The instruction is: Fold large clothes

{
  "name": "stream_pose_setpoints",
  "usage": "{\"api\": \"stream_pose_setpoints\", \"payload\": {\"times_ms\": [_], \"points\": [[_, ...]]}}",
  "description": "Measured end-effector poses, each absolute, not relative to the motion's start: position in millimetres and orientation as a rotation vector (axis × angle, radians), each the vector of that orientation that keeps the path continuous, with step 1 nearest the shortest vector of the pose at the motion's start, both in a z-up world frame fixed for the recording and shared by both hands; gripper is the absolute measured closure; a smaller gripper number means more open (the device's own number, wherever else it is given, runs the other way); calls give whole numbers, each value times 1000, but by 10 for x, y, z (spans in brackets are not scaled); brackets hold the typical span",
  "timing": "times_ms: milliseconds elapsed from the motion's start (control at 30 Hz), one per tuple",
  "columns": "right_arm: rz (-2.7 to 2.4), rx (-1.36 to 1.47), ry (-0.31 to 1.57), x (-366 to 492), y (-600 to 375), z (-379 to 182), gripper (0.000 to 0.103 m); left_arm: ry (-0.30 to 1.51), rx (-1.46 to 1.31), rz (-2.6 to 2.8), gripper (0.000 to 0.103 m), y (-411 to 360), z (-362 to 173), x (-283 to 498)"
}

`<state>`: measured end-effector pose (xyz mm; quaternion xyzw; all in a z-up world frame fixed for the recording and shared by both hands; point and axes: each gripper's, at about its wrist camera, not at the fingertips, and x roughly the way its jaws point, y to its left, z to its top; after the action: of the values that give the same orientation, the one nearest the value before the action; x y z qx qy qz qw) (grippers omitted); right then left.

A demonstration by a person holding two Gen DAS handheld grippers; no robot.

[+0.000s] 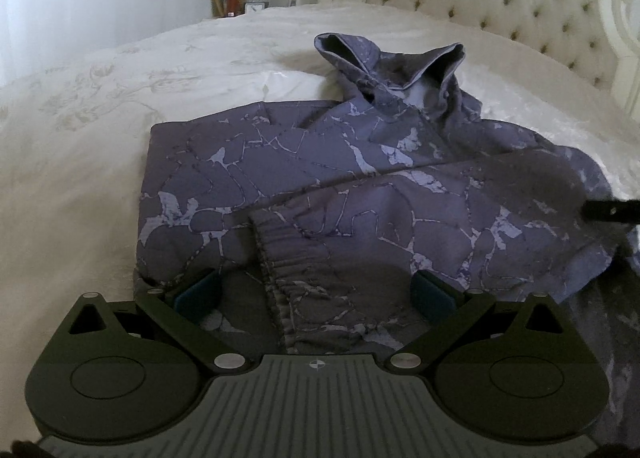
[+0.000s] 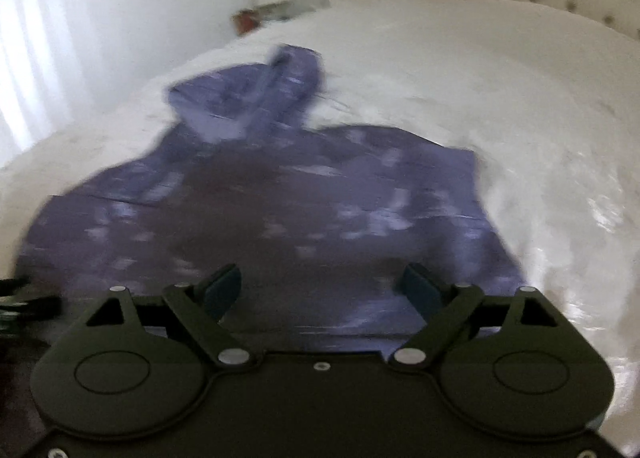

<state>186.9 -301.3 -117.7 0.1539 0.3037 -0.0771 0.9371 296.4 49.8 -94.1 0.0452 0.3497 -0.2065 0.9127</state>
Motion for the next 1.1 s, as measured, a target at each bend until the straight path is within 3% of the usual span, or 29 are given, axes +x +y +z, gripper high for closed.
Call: {"api": "stream_pose_setpoints", "payload": {"times_ms": [300,533,733,1100], "points": [[-171,299,623,1745,-3159,-1216,13,768,105,-467,1,507,-834,3013],[-36,276,611,1773,-3205,-785,8,769,20,-574,1,600,-263,3060],[-16,316,638,2278,-3312,-458,3,703,37,-597,1,326,168,3515],[-86,252,676,3547,-3217,-580,1,678,127,-530,1,-460,-135,4531]]}}
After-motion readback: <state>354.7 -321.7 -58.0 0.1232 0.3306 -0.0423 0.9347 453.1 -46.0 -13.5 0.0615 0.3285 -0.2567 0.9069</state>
